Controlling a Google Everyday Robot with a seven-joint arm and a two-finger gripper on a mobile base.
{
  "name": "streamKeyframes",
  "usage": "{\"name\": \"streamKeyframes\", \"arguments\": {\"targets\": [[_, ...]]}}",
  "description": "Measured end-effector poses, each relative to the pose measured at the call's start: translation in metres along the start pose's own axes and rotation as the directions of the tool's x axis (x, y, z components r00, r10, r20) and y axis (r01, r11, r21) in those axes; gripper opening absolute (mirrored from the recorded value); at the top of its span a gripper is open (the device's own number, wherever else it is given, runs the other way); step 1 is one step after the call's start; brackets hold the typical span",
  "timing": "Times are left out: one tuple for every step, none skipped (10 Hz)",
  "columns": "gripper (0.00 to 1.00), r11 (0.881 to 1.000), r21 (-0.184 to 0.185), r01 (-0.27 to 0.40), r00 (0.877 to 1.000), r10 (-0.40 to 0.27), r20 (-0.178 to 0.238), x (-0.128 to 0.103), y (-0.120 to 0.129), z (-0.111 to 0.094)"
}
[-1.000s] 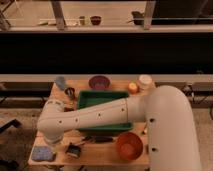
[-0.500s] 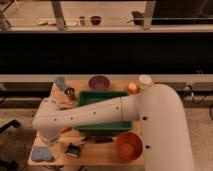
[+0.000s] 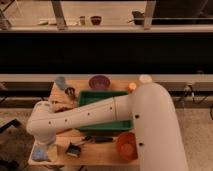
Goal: Place sponge in plastic cup
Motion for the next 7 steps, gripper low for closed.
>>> {"name": "streamKeyframes", "arguments": {"targets": [[0.8,1.0,0.004,0.004,1.0,-0.004,-0.008,0.0,-0.002,-0.004],[0.8,1.0,0.0,0.005,1.0,-0.005,-0.016,-0.001,-0.002,-0.004],[0.8,1.0,0.001,-0.006,0.999,0.006,-0.038,0.001,-0.008,-0.001],[0.8,0.999,0.007,-0.036,0.997,0.037,-0.067,0.008,-0.015,0.003],[0.8,0.996,0.01,-0.091,0.991,0.092,-0.094,0.019,-0.02,0.012],[0.8,0.989,0.023,-0.143,0.983,0.145,-0.116,0.031,-0.027,0.023],[0.8,0.98,0.033,-0.196,0.972,0.199,-0.127,0.044,-0.032,0.034]]}}
